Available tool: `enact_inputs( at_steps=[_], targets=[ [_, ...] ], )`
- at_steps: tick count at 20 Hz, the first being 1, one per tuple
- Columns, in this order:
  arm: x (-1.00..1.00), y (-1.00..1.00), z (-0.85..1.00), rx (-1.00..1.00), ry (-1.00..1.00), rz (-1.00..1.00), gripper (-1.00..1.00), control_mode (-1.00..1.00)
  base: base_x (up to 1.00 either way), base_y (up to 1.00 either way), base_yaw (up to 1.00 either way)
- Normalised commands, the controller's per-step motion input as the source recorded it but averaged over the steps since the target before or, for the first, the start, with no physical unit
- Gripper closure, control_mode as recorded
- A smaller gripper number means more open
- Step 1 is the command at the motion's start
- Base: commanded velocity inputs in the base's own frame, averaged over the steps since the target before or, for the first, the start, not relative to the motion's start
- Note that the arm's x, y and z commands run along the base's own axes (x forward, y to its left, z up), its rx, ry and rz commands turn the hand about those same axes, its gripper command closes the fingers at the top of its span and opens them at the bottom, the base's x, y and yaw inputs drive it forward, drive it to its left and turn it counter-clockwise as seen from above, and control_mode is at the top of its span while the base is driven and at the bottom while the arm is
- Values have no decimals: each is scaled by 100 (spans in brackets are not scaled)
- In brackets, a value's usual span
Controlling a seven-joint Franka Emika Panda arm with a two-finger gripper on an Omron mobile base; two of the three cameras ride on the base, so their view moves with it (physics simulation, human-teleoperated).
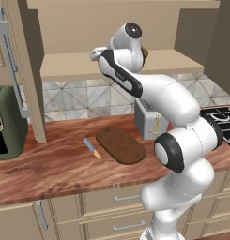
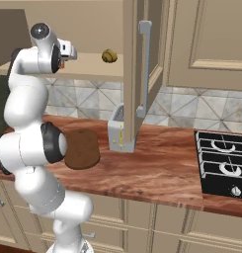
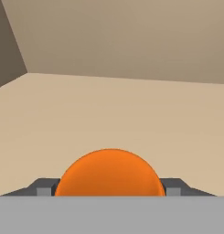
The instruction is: Pick the bread, place it on the cutting board, pick the jam, place it on the counter, and close the cabinet.
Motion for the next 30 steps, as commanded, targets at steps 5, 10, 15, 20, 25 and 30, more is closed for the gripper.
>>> enact_inputs(
  at_steps=[5,10,15,20,25,30],
  targets=[
    [-4,0,0,0,0,0,100,-100,0,0,0],
    [-48,-9,0,0,0,0,100,-100,0,0,0],
    [-71,-17,0,0,0,0,100,-100,0,0,0],
    [-69,-21,0,0,0,0,100,-100,0,0,0],
    [-75,-11,-11,0,0,0,100,-100,0,0,0],
    [-66,0,-32,0,6,0,100,-100,0,0,0]
  ],
)
